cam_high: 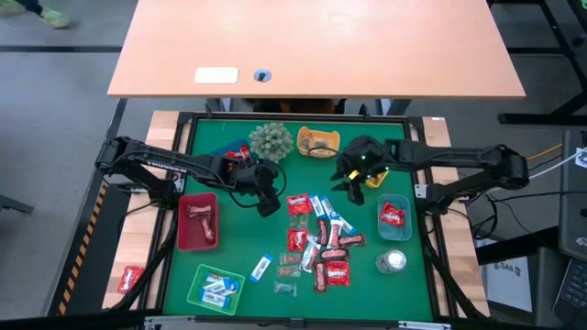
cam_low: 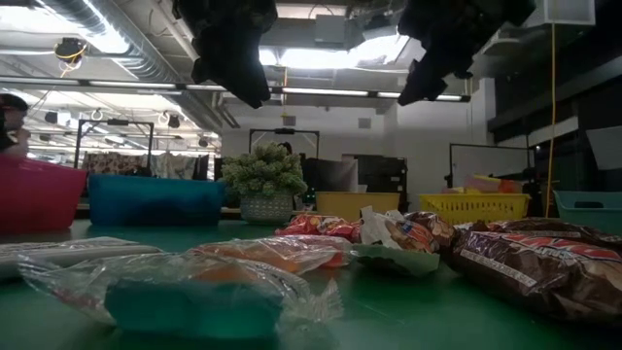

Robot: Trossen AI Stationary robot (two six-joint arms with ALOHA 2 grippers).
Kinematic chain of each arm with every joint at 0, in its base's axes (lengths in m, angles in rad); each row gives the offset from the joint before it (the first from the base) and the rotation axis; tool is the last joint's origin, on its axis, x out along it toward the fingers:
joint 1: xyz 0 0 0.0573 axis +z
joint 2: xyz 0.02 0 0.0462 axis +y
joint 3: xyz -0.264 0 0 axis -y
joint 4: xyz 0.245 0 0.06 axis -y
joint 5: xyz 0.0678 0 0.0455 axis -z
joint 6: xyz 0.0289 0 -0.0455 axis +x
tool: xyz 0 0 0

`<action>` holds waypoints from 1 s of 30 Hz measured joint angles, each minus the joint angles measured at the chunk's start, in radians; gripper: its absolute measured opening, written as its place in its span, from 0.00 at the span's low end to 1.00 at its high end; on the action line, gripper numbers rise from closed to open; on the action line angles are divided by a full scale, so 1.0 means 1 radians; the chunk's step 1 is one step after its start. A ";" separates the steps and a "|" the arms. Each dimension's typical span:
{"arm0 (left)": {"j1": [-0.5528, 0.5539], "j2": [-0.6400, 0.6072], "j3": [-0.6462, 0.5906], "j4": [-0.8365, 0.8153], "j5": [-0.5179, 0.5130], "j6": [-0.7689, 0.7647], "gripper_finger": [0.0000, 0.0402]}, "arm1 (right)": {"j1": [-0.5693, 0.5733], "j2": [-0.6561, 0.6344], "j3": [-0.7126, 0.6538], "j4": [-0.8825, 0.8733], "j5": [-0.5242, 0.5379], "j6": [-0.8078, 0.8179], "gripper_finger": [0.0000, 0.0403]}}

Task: Sort candy
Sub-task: Put the red candy into the gray bin

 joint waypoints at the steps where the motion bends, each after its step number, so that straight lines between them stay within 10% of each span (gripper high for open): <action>1: 0.000 0.000 0.000 0.000 0.000 0.000 0.29 | 0.009 0.008 0.000 0.011 0.002 0.000 0.41; 30: 0.000 0.000 0.000 0.004 -0.003 0.000 0.29 | 0.078 0.342 -0.001 0.433 0.003 0.000 0.41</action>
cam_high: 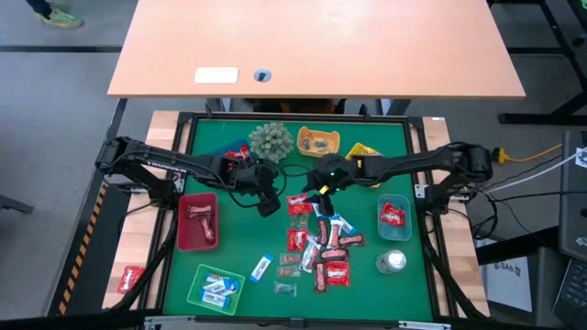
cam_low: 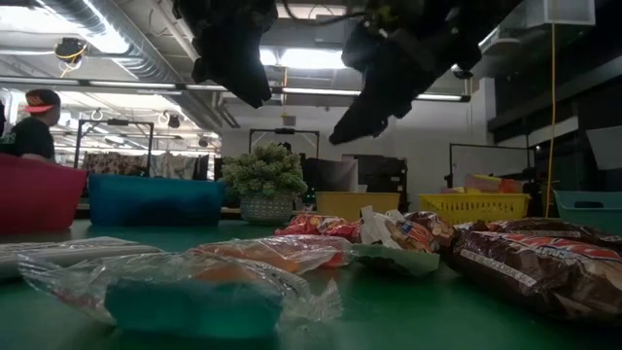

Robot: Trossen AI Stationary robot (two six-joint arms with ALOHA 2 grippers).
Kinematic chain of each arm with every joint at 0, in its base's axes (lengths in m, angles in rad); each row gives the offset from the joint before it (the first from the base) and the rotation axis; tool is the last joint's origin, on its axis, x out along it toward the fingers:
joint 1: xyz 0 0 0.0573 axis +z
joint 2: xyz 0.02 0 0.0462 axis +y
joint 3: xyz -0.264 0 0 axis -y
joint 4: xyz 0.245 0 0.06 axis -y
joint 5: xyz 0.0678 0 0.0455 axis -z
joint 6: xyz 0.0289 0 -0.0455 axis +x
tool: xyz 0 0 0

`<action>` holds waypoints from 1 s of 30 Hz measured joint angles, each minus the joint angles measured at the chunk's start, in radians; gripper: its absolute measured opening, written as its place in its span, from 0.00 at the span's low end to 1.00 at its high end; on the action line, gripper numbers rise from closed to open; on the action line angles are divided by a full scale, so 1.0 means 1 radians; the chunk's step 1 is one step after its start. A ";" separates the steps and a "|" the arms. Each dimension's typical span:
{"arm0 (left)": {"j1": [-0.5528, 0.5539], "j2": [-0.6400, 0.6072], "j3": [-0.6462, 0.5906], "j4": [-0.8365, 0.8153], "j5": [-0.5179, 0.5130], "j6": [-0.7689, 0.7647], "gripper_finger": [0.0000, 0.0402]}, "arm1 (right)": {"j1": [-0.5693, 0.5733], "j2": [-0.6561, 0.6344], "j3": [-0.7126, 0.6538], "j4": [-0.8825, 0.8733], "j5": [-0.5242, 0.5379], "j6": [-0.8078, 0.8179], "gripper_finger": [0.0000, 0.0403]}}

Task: Sort candy
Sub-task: Put the red candy into the gray bin

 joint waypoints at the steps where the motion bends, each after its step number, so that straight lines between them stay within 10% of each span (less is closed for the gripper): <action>1: 0.000 0.000 0.000 0.000 -0.001 0.000 0.29 | 0.000 0.014 0.000 0.000 0.001 0.000 0.41; 30: 0.000 0.000 0.000 0.005 -0.004 0.000 0.29 | 0.000 0.282 -0.001 0.160 0.149 0.000 0.41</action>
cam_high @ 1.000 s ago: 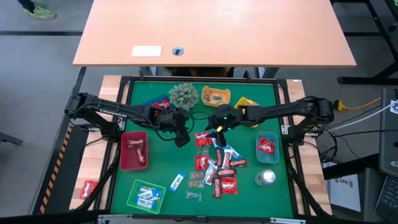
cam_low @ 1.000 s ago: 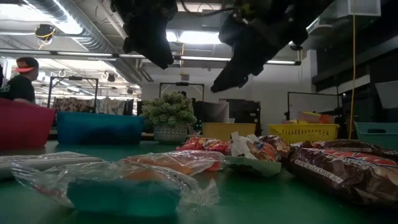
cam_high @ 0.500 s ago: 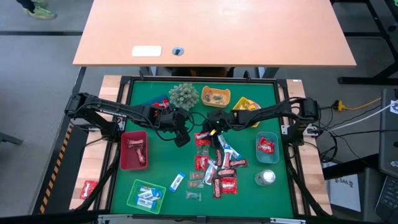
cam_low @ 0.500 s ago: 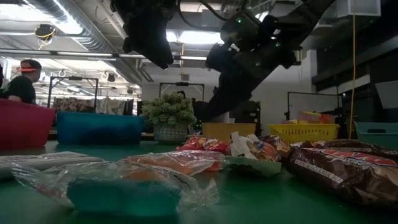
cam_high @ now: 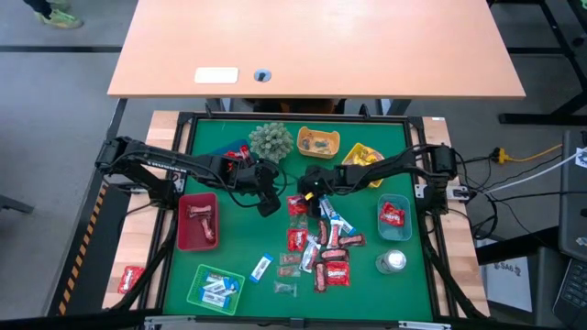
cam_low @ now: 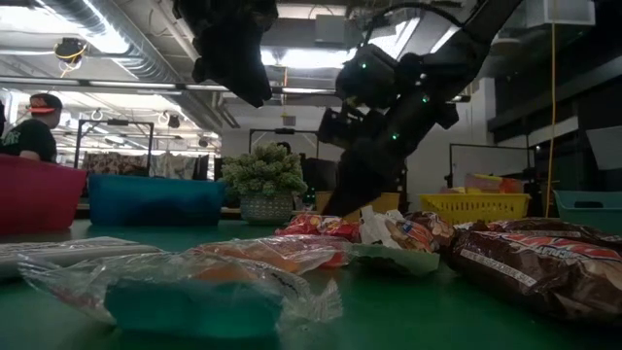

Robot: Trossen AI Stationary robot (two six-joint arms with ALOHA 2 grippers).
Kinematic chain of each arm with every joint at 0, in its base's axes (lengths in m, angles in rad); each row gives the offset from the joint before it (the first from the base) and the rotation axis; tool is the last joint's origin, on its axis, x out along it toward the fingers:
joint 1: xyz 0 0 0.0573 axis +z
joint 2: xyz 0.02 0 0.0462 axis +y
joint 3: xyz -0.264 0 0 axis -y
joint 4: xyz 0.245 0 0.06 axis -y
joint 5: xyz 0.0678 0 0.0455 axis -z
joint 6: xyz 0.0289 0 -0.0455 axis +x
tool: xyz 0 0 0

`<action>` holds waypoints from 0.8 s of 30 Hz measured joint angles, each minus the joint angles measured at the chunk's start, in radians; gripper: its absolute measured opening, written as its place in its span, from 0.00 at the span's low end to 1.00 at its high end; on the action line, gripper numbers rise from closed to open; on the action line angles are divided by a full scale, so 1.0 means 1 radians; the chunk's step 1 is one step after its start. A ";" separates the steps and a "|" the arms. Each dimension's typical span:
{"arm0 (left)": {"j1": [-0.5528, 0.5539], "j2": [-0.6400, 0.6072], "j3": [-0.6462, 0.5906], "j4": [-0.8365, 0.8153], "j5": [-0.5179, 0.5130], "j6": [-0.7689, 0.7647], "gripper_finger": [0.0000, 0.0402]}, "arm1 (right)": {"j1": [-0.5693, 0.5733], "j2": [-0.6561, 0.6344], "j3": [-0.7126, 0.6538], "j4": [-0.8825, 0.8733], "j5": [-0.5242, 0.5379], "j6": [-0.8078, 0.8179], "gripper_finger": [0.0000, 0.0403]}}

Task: Sort candy
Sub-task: Put the red candy into the gray bin

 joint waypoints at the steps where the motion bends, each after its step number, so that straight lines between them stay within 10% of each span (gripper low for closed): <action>1: 0.000 0.000 0.000 0.000 0.000 0.000 0.29 | 0.000 0.000 0.001 -0.008 -0.001 0.000 0.41; 16: 0.000 0.000 0.000 -0.001 0.000 0.000 0.29 | 0.000 -0.003 0.003 -0.081 -0.001 0.004 0.40; 24: 0.000 0.000 0.000 -0.001 0.000 0.000 0.29 | 0.000 -0.004 0.003 -0.082 -0.037 0.004 0.22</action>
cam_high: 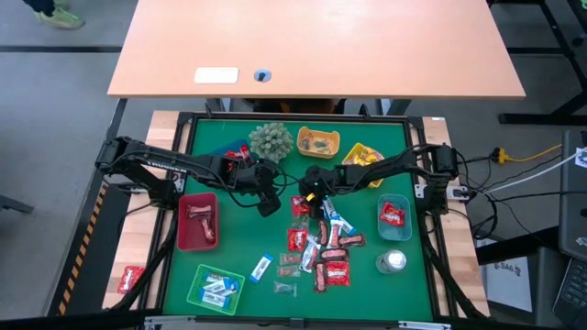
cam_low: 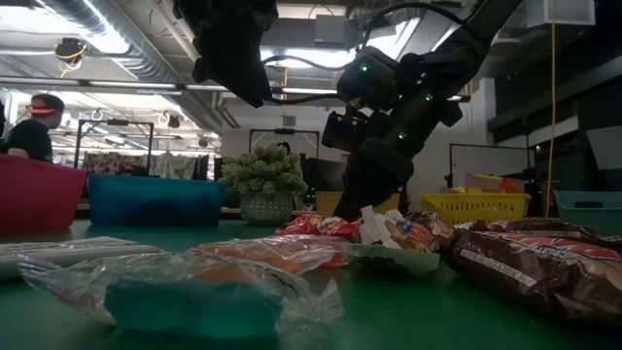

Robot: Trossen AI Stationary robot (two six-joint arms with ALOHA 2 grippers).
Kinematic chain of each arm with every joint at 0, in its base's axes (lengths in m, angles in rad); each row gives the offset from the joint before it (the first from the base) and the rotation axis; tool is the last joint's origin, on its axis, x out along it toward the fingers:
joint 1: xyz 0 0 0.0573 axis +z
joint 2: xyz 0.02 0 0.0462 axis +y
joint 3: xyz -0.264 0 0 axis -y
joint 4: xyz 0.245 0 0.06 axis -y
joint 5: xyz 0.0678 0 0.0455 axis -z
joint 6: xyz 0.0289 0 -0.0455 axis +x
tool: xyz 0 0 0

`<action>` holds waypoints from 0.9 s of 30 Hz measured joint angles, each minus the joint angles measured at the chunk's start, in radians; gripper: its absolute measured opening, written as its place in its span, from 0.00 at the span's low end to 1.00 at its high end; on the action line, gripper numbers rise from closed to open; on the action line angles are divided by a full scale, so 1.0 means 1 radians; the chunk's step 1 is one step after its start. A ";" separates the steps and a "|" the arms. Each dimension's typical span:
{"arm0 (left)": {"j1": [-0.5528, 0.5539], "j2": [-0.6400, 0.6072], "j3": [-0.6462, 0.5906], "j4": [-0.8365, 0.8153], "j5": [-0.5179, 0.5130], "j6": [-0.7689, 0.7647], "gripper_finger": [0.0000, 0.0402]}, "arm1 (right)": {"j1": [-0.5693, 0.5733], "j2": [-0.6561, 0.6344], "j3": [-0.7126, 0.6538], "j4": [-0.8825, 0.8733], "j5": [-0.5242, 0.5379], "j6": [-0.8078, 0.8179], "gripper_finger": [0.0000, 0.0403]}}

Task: Sort candy
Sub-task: Put the red candy into the gray bin

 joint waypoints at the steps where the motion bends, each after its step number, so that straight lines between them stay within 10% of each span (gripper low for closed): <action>1: 0.000 0.000 0.000 0.000 0.000 0.000 0.29 | 0.000 0.000 0.000 0.003 0.000 0.000 0.18; 8: 0.000 0.000 0.000 0.000 0.000 0.000 0.29 | 0.000 0.000 -0.001 0.017 -0.005 0.000 0.02; 27: 0.000 0.000 0.000 0.005 0.000 0.000 0.29 | 0.000 -0.151 -0.004 -0.094 -0.002 -0.007 0.01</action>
